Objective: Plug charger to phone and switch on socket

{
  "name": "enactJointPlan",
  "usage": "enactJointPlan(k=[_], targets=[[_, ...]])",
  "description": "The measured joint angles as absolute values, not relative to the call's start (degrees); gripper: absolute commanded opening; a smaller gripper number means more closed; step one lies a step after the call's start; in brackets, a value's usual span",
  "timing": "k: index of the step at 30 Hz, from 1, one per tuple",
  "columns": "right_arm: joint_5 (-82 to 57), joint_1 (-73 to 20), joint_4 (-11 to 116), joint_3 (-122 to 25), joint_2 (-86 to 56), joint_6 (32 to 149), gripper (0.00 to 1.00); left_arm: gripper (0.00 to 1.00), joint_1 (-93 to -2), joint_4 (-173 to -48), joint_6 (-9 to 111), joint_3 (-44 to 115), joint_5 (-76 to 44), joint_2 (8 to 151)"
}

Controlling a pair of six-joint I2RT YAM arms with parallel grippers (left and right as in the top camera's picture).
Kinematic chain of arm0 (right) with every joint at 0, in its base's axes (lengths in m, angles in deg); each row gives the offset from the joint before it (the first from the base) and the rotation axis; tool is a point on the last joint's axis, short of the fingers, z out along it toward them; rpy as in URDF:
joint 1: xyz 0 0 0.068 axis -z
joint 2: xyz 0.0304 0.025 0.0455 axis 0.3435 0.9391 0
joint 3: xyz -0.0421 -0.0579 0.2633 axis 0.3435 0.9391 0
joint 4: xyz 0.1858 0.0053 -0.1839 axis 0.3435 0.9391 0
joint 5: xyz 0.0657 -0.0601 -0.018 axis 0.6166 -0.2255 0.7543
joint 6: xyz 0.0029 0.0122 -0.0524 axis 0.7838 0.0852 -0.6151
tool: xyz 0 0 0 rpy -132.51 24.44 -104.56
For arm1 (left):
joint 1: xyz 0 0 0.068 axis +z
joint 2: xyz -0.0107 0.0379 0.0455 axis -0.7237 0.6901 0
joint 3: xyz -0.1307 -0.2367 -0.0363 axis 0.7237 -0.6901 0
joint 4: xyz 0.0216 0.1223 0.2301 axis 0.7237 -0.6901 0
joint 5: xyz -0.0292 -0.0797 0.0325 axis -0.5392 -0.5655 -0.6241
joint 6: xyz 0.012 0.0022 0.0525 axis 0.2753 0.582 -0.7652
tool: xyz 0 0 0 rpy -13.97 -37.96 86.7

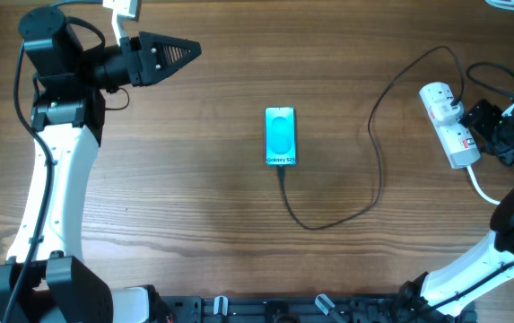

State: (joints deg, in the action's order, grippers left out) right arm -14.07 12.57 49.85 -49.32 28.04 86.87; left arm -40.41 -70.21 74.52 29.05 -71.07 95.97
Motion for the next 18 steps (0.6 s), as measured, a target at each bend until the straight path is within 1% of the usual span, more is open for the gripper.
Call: enactJointPlan(k=[18], targets=[[-14.1,12.6,45.7,-47.3,28.0,86.7,1.0,1.0,-40.4,-70.2,74.5,29.0,-71.1,96.0]])
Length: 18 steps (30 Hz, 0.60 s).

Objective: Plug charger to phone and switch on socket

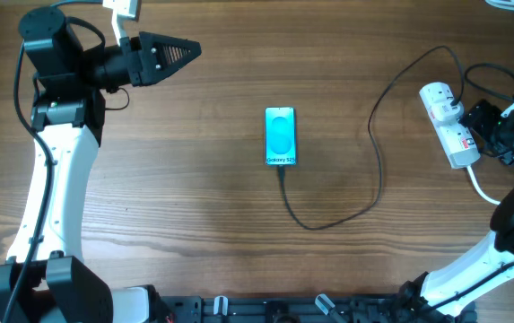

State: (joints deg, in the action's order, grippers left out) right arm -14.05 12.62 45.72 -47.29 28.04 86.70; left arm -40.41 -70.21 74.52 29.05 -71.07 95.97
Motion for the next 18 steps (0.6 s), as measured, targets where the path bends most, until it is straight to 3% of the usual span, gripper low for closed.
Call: enactJointPlan(k=[18], targets=[[-10.4,12.9,48.6,-47.5,27.9,83.9,0.98,1.0,-40.4,-70.2,74.5,29.0,-71.1,96.0]])
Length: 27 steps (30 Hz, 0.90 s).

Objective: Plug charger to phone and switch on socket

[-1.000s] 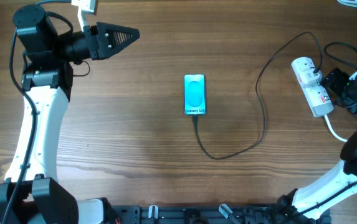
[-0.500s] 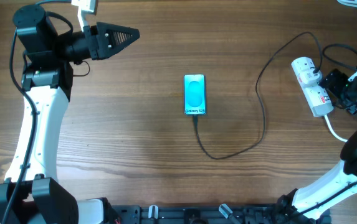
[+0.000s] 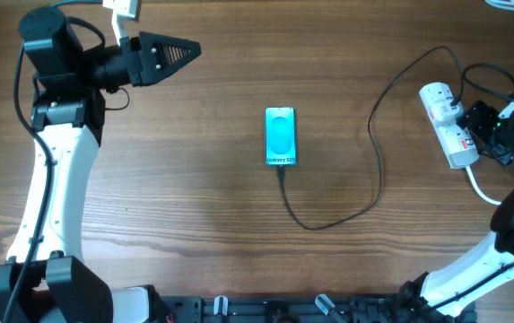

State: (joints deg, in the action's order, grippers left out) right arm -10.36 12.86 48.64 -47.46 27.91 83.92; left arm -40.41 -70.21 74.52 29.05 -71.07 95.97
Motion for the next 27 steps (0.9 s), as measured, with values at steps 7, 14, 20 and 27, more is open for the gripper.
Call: enactJointPlan(k=[7,14,20,27], targets=[[-10.7,12.6,54.2,-49.5,27.8,82.9,1.0,1.0,-40.4,-70.2,74.5,29.0,-71.1,96.0],[-11.6,12.5,61.1,-52.6,26.3,82.5,0.98,1.0,-40.4,-70.2,74.5,29.0,-71.1,96.0],[-10.4,12.5,63.3,-52.6,25.6,84.0,0.81,1.0,-40.4,-70.2,74.5,29.0,-71.1,96.0],[-9.4,8.2,64.1,-49.4,24.3,83.6,0.63,1.0,-40.4,-70.2,74.5,29.0,-71.1,96.0]])
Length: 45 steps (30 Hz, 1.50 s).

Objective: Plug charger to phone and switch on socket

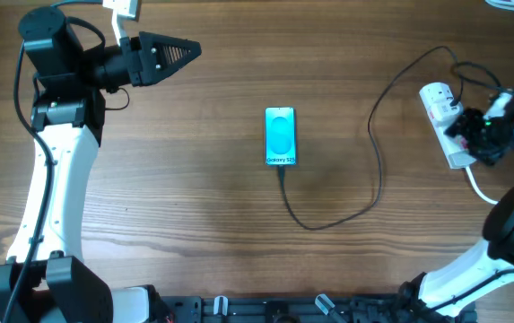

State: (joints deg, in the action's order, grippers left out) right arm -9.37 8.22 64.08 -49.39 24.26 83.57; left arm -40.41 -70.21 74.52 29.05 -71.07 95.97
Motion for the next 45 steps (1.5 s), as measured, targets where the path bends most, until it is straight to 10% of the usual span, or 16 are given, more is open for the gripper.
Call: enactJointPlan(k=[7,10,14,23,45], targets=[[-9.8,-4.1,55.5,-39.6,22.7,83.0,0.1,1.0,-40.4,-70.2,74.5,29.0,-71.0,96.0],[-9.6,-7.4,52.4,-37.8,22.1,82.9,0.04,1.0,-40.4,-70.2,74.5,29.0,-71.1,96.0],[-9.8,-9.1,51.2,-37.3,22.1,82.9,0.08,1.0,-40.4,-70.2,74.5,29.0,-71.0,96.0],[-15.3,-9.8,48.8,-37.3,21.7,82.8,0.5,1.0,-40.4,-70.2,74.5,29.0,-71.0,96.0],[-28.5,-9.1,32.8,-35.6,23.9,82.3,0.57,1.0,-40.4,-70.2,74.5,29.0,-71.1,96.0]])
